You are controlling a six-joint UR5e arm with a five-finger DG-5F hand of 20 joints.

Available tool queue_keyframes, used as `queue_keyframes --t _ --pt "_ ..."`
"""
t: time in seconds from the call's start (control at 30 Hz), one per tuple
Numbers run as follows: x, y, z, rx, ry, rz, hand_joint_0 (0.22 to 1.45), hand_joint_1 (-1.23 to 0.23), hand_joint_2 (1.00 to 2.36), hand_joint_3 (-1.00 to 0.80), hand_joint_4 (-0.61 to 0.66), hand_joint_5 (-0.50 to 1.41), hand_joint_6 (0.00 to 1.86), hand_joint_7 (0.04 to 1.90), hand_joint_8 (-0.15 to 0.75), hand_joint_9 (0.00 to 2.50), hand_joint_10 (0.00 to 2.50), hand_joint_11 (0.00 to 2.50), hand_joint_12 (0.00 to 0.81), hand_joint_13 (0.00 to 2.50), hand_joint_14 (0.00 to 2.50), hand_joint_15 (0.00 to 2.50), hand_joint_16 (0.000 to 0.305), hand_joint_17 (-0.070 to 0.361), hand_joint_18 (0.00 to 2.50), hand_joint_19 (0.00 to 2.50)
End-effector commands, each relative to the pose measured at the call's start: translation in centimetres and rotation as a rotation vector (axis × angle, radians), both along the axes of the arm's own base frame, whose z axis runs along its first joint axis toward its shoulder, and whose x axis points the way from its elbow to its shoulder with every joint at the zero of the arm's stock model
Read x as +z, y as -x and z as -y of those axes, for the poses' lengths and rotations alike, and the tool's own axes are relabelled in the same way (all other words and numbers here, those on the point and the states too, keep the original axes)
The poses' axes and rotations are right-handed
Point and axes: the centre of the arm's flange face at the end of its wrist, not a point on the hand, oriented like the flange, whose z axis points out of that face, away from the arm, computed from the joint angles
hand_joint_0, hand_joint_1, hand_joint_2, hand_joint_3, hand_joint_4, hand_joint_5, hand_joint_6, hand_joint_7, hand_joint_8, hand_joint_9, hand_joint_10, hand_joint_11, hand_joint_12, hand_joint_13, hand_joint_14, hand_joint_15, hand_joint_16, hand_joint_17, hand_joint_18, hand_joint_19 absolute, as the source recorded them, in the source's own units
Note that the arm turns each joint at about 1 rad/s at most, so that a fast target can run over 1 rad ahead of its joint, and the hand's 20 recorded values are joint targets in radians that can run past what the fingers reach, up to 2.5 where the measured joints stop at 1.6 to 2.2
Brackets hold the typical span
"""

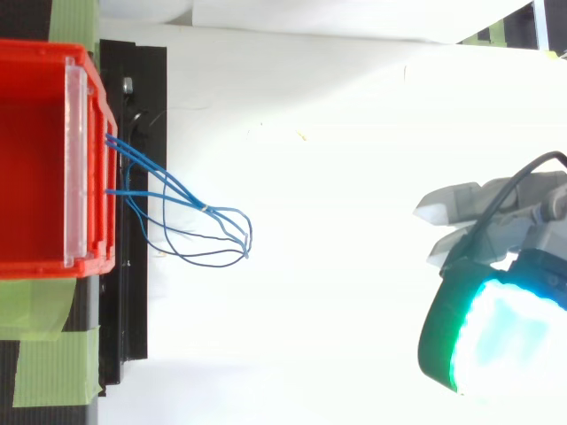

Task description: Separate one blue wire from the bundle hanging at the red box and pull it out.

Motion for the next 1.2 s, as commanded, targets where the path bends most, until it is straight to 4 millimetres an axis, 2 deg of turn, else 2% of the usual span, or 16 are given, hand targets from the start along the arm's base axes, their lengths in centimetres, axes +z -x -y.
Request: queue_keyframes --t 0.0,0.47,0.73,0.83,0.87,1.17 --pt "0.0 0.0 0.0 -0.001 0.000 0.000 0.54 -0.52 1.00 -0.50 0.26 -0.25 0.50 0.66 0.293 0.30 0.00 0.06 0.328 0.01 0.00 0.07 0.054 0.121 0.00 0.22" --pt "-0.1 0.0 0.1 -0.006 0.012 -0.004 0.54 -0.51 1.00 -0.50 0.28 -0.24 0.50 0.68 0.299 0.33 0.00 0.12 0.331 0.02 0.00 0.07 0.054 0.121 0.00 0.24" --pt "-0.3 0.3 0.7 -0.046 0.113 -0.021 0.54 -0.52 1.00 -0.50 0.30 -0.23 0.50 0.71 0.310 0.35 0.00 0.16 0.339 0.04 0.00 0.10 0.054 0.122 0.00 0.27" --pt "-1.7 1.0 0.8 -0.052 0.184 -0.079 0.54 -0.53 1.00 -0.50 0.30 -0.23 0.50 0.71 0.311 0.35 0.00 0.17 0.340 0.04 0.00 0.10 0.054 0.122 0.00 0.27" --pt "-3.1 1.6 1.0 -0.054 0.208 -0.107 0.54 -0.53 1.00 -0.50 0.30 -0.23 0.50 0.72 0.311 0.35 0.00 0.17 0.341 0.05 0.00 0.10 0.054 0.122 0.00 0.27" --pt "-6.4 2.4 1.0 -0.056 0.218 -0.120 0.54 -0.53 1.00 -0.50 0.31 -0.22 0.50 0.72 0.313 0.36 0.00 0.18 0.345 0.05 0.00 0.10 0.054 0.122 0.00 0.29"
